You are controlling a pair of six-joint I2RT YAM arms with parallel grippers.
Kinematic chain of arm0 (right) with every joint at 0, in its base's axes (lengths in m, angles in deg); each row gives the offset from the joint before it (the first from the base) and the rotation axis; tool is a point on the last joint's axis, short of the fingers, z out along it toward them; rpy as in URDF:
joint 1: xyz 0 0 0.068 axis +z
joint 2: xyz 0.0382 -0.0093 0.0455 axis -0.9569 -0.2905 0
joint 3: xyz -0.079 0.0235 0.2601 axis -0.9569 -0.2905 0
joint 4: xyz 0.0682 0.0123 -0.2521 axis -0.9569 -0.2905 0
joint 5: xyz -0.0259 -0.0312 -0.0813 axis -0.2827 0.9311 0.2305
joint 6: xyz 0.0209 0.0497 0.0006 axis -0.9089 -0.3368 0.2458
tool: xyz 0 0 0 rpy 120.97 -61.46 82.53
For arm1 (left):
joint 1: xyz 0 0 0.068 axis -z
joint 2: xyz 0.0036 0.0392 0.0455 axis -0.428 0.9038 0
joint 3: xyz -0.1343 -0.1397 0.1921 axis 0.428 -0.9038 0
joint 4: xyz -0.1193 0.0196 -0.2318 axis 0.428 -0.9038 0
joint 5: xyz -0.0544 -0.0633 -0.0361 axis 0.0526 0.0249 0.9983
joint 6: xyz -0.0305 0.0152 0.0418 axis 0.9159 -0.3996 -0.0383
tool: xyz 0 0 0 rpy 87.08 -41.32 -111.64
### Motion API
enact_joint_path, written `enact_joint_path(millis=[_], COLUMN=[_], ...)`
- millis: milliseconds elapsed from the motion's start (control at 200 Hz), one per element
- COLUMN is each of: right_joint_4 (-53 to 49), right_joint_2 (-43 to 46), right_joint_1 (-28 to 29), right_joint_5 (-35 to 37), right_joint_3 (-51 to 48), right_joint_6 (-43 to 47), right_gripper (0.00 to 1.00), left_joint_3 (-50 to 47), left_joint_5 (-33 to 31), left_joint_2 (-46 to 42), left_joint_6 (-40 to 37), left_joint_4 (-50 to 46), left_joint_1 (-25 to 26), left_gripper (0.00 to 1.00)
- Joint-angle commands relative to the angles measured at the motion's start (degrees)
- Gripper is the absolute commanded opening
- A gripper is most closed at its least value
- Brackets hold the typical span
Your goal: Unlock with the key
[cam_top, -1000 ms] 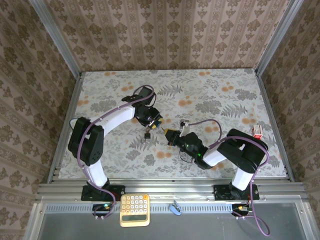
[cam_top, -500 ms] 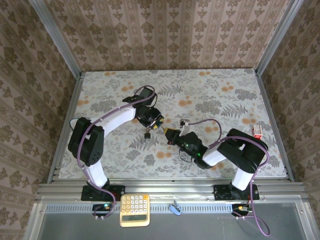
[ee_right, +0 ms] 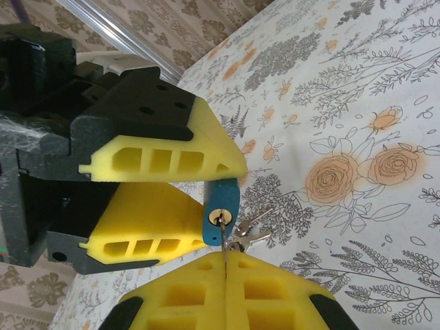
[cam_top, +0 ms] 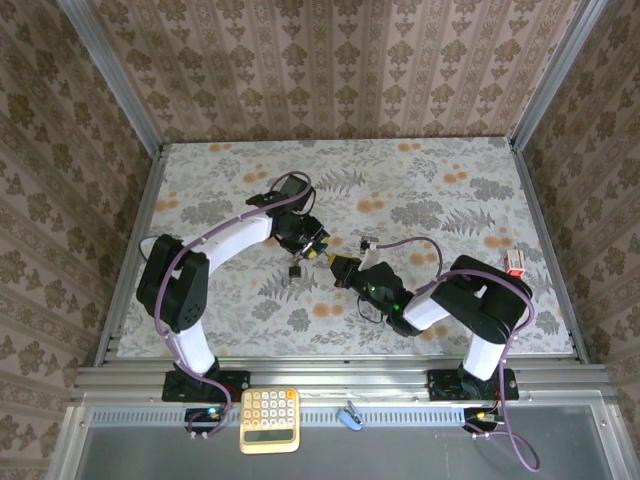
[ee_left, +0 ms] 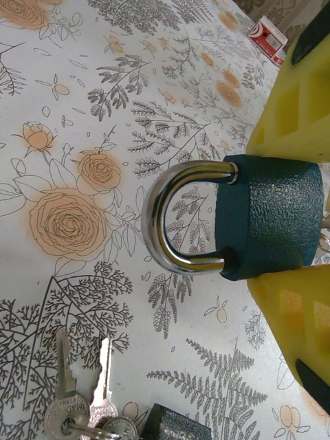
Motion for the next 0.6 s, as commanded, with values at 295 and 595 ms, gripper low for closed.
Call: enact_joint_path(millis=[295, 595], right_joint_4=[2.9, 3.0], right_joint_2=[-0.6, 0.8], right_joint_1=[-0.8, -1.9], right_joint_5=[2.0, 0.5], right_joint_3=[0.9, 1.2], right_joint_6=[0.8, 1.5], right_gripper=[0.00, 0.00], left_joint_3=[-0.8, -1.0], left_joint_5=[1.4, 1.7], left_joint_2=[-2.9, -2.9], left_joint_6=[1.6, 2.0], left_joint_4=[1.2, 1.8], left_joint_1=[0.7, 1.1], left_gripper=[0.32, 0.32])
